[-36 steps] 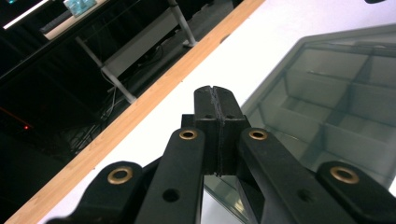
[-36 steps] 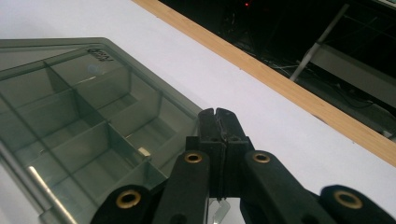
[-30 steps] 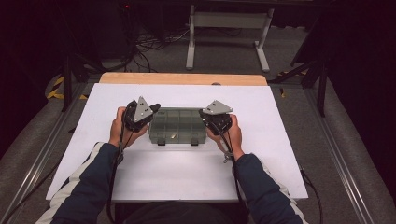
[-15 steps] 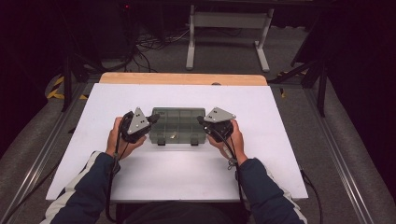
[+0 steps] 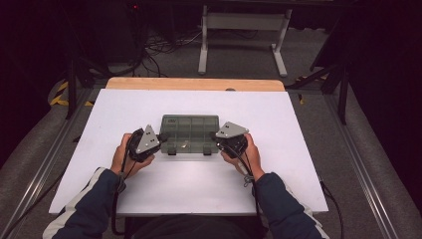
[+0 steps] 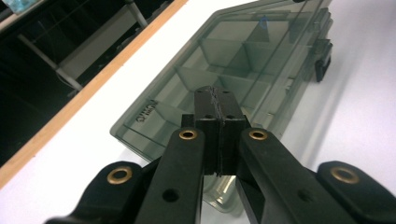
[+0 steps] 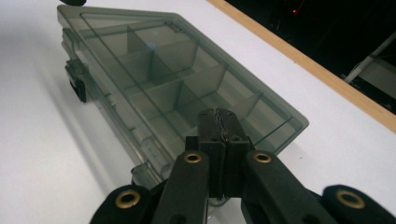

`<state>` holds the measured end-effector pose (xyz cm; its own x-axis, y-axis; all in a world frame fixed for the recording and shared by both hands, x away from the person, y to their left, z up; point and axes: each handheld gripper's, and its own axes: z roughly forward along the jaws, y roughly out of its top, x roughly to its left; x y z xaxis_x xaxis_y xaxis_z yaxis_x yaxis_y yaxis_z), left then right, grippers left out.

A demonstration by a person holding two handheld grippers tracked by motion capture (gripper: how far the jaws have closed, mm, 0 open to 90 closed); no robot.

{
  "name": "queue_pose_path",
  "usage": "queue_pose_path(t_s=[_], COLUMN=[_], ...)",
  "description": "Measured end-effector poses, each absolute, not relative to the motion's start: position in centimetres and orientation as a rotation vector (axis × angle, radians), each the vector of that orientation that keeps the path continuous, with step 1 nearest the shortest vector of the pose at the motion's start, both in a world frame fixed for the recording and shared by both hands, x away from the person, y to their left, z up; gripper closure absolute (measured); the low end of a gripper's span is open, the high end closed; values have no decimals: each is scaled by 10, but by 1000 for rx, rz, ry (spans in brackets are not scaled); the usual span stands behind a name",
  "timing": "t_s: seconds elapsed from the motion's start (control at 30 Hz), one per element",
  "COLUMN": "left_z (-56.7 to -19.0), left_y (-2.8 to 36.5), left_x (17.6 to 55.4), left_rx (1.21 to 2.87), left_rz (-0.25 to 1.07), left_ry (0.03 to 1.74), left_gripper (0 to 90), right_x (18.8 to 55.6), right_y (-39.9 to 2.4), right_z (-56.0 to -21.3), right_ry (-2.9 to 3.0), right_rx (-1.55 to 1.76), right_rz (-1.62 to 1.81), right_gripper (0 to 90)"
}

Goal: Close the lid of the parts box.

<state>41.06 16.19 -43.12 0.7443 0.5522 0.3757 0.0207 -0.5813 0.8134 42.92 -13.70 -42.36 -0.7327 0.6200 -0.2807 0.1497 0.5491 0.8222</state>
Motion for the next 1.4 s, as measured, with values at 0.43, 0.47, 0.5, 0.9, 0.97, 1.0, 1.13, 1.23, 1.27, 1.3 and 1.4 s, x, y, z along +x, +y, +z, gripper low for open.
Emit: queue_pose_path(t_s=[0.43, 0.47, 0.5, 0.9, 0.97, 1.0, 1.13, 1.23, 1.27, 1.3, 1.4], left_z=[-448, -448, -448, -448, -449, -449, -453, -454, -454, -454, -455], left_y=[160, 161, 161, 161, 161, 161, 162, 163, 164, 164, 164], left_x=[418, 418, 418, 418, 419, 419, 422, 423, 424, 424, 423], left_rx=[2135, 2131, 2129, 2139, 2138, 2138, 2140, 2126, 2121, 2117, 2112], left_rz=[749, 743, 740, 729, 721, 721, 708, 692, 688, 685, 687], left_ry=[437, 440, 442, 436, 439, 439, 448, 465, 467, 471, 475], left_gripper=[898, 898, 898, 894, 893, 894, 896, 897, 898, 898, 898], right_x=[428, 428, 428, 431, 432, 432, 432, 432, 432, 432, 432], right_y=[-139, -139, -139, -140, -140, -141, -141, -142, -143, -143, -143], right_z=[-434, -435, -435, -442, -442, -443, -444, -445, -445, -445, -446], right_ry=[2257, 2256, 2255, 2264, 2268, 2267, 2262, 2260, 2260, 2259, 2260], right_rx=[592, 592, 592, 609, 605, 609, 611, 613, 615, 615, 613], right_rz=[1105, 1109, 1112, 1150, 1149, 1152, 1165, 1178, 1182, 1185, 1190], right_gripper=[892, 893, 894, 900, 899, 899, 899, 899, 899, 899, 899])
